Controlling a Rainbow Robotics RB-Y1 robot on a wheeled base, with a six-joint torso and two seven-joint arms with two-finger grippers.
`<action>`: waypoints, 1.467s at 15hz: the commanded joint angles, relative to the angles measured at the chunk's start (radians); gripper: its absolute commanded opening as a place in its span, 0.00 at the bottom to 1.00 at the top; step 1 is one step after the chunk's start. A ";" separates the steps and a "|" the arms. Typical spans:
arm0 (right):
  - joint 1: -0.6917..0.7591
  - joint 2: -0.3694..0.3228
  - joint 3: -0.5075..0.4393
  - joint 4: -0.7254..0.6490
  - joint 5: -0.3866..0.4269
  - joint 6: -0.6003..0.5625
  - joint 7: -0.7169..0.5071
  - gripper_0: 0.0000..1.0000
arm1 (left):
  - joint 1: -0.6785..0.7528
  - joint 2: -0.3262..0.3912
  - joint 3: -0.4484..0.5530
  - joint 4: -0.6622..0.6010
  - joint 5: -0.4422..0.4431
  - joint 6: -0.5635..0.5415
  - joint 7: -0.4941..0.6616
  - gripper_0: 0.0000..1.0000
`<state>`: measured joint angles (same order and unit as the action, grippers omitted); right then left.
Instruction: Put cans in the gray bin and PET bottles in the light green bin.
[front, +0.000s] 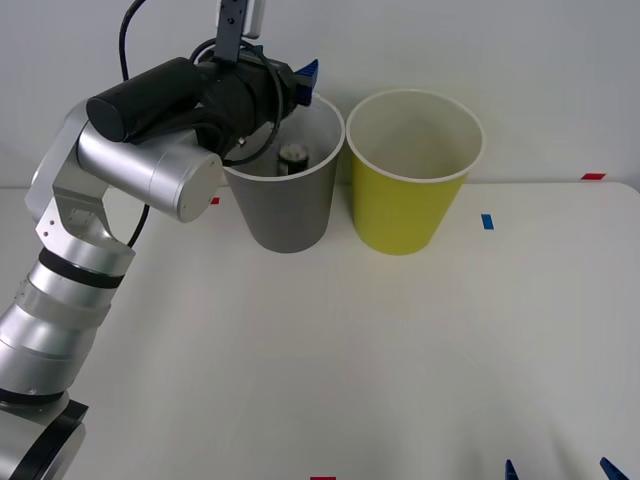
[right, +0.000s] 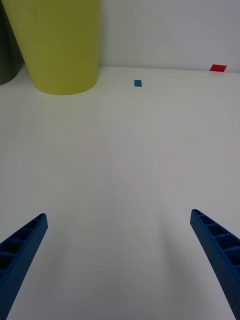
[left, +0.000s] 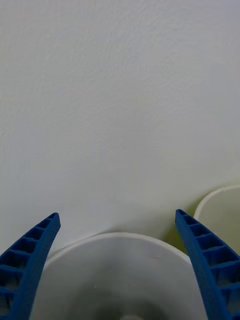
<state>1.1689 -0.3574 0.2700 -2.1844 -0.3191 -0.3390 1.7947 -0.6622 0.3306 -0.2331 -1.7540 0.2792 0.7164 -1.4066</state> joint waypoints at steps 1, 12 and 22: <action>0.000 0.000 0.000 0.000 0.000 0.000 0.000 1.00 | 0.009 0.028 0.000 -0.025 0.001 0.000 0.006 1.00; 0.000 0.000 0.000 0.000 0.000 0.000 0.000 1.00 | 0.348 0.103 0.089 -0.499 -0.060 0.152 0.011 1.00; 0.000 0.000 0.000 0.000 0.000 0.000 0.000 1.00 | 0.837 0.169 0.092 -0.702 -0.086 0.055 0.003 1.00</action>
<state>1.1689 -0.3574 0.2700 -2.1844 -0.3191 -0.3390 1.7947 0.1339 0.4928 -0.1407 -2.4546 0.1926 0.7965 -1.4017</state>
